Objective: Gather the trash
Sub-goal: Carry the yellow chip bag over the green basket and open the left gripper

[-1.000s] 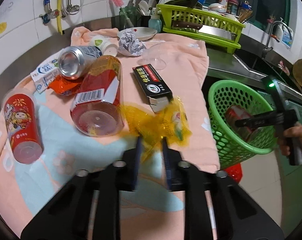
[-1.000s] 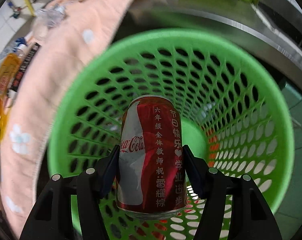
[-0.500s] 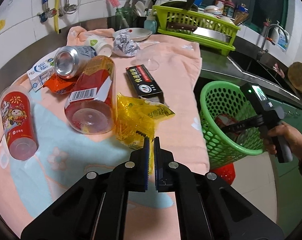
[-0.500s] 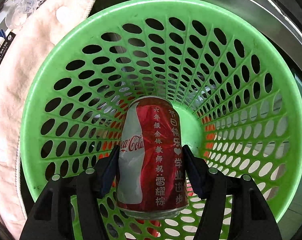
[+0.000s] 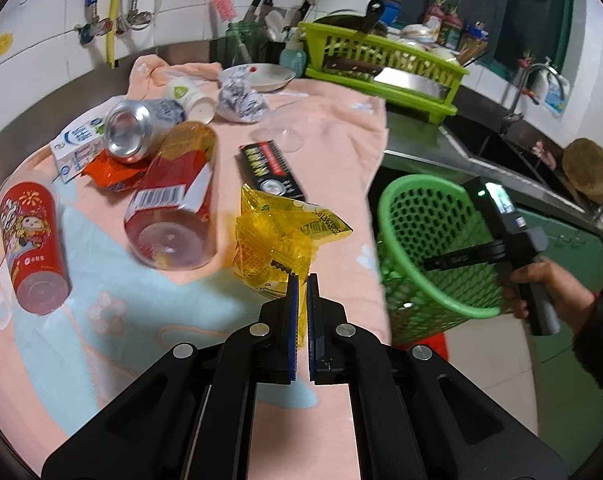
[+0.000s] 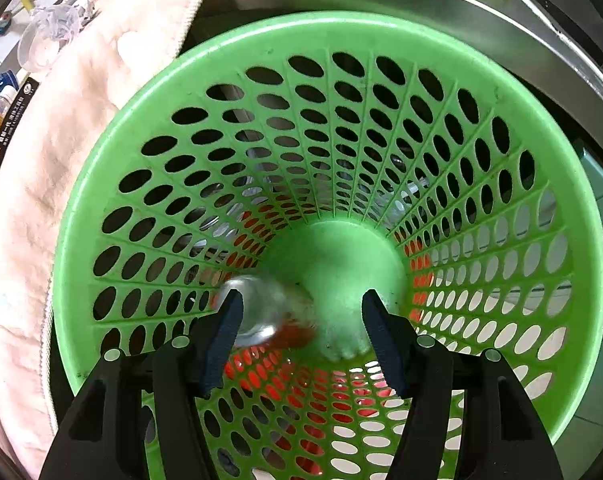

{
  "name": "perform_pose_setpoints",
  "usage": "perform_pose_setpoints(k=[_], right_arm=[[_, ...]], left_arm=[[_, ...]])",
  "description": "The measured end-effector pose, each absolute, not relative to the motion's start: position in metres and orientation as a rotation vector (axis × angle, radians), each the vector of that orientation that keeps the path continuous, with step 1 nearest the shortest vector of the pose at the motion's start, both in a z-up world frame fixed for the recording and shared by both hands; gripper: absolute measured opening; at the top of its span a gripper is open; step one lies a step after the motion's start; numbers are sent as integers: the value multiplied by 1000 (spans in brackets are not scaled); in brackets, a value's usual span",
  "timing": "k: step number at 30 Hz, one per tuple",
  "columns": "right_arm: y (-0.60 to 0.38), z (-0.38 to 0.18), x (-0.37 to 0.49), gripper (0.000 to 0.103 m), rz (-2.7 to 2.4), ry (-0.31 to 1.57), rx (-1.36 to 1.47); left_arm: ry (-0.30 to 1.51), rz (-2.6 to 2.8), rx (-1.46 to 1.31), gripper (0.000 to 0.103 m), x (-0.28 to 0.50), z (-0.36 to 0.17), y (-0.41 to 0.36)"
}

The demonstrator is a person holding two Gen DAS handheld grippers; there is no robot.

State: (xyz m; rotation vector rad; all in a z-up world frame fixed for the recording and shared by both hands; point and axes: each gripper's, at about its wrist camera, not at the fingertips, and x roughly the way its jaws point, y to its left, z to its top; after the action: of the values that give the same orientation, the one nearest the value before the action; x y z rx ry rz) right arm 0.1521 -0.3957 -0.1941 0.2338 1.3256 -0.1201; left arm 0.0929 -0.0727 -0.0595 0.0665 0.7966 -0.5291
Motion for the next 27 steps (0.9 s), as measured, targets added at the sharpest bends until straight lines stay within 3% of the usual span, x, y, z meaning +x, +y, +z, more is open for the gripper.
perform_pose_setpoints(k=[11, 21, 27], right_arm=[[-407, -119, 117, 66, -138, 1161, 198], [-441, -55, 67, 68, -181, 1041, 184], [-466, -51, 52, 70, -214, 1007, 209]], left_arm=[[775, -725, 77, 2, 79, -36, -136], [869, -902, 130, 3, 78, -65, -239], [932, -945, 191, 4, 77, -89, -291]])
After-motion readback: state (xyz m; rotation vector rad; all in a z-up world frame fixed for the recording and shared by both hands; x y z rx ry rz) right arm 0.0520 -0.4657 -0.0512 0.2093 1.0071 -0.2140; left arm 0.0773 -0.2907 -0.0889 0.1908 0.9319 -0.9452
